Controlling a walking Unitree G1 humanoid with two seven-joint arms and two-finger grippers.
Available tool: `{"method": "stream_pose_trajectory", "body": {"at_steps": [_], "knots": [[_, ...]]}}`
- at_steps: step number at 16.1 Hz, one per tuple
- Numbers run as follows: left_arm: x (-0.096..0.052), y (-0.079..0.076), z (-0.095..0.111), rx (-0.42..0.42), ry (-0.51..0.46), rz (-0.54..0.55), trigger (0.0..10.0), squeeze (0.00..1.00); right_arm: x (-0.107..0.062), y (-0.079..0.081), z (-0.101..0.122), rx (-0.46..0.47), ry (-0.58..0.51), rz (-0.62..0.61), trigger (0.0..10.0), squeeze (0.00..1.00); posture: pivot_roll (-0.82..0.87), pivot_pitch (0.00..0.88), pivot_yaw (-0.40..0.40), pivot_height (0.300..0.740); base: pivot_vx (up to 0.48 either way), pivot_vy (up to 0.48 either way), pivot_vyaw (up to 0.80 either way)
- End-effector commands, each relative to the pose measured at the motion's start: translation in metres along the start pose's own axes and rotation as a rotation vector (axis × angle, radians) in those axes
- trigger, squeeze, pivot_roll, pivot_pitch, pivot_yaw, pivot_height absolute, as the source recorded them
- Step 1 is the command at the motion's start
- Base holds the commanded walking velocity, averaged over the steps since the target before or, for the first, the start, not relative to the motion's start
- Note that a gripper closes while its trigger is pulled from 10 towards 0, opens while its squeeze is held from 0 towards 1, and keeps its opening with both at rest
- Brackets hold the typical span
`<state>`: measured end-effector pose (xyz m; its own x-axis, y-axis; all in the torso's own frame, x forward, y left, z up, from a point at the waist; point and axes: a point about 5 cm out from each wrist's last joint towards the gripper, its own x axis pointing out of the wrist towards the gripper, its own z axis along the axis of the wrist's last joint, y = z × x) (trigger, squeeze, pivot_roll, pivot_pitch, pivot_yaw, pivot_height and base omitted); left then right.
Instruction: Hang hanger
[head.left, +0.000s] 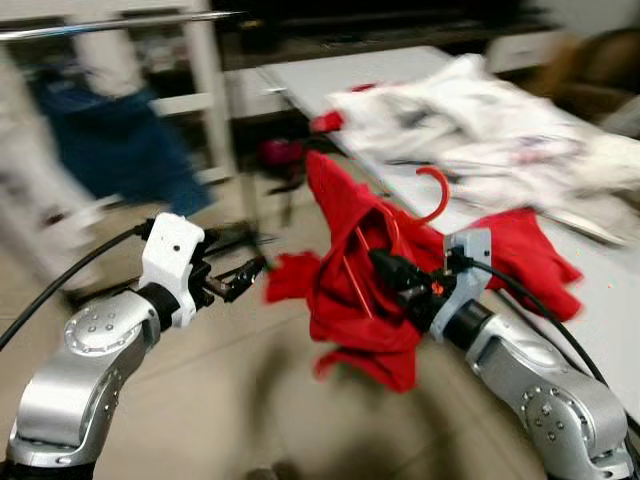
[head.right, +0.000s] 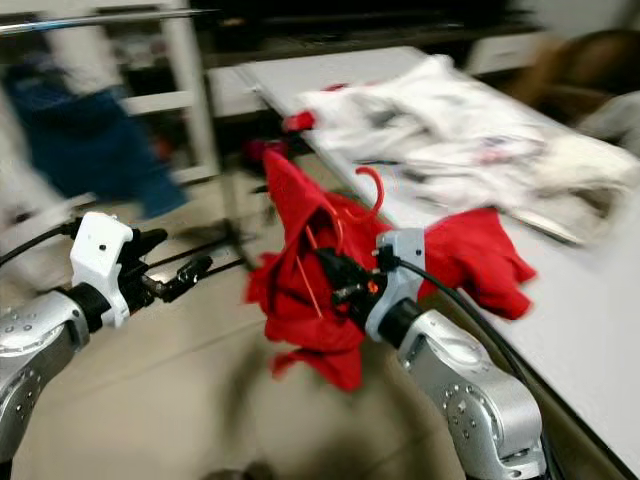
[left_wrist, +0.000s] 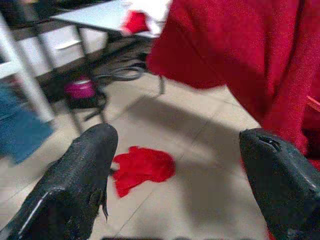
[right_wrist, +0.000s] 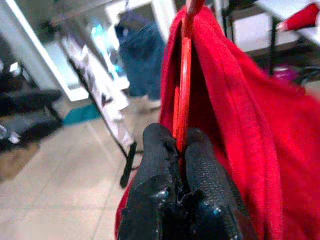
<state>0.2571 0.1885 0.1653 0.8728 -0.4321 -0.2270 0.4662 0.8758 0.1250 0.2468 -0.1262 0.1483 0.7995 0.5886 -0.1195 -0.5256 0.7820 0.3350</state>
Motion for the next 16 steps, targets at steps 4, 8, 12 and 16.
{"method": "stream_pose_trajectory", "body": {"at_steps": [4,8,12,16], "knots": [[0.003,0.006,0.0,-0.003,-0.008,0.034,10.0,0.0,0.006,-0.019,0.006,-0.057,-0.014,-0.149,10.0,0.0,-0.09,0.0,-0.049,0.74,0.0,0.0,0.8],[0.007,0.001,-0.009,0.0,0.002,0.013,10.0,0.0,0.022,-0.029,0.019,0.038,-0.089,-0.228,10.0,0.0,-0.09,0.0,-0.064,0.74,0.0,0.0,0.8],[0.005,-0.008,-0.02,0.054,0.027,-0.036,10.0,0.0,0.039,-0.03,0.034,0.086,-0.116,-0.205,10.0,0.0,-0.08,0.0,-0.075,0.74,0.0,0.0,0.4],[0.004,0.001,-0.017,0.106,-0.002,-0.021,10.0,0.0,0.038,-0.027,0.034,-0.137,-0.007,-0.129,10.0,0.0,-0.09,0.0,-0.082,0.74,0.0,0.0,0.0]]}}
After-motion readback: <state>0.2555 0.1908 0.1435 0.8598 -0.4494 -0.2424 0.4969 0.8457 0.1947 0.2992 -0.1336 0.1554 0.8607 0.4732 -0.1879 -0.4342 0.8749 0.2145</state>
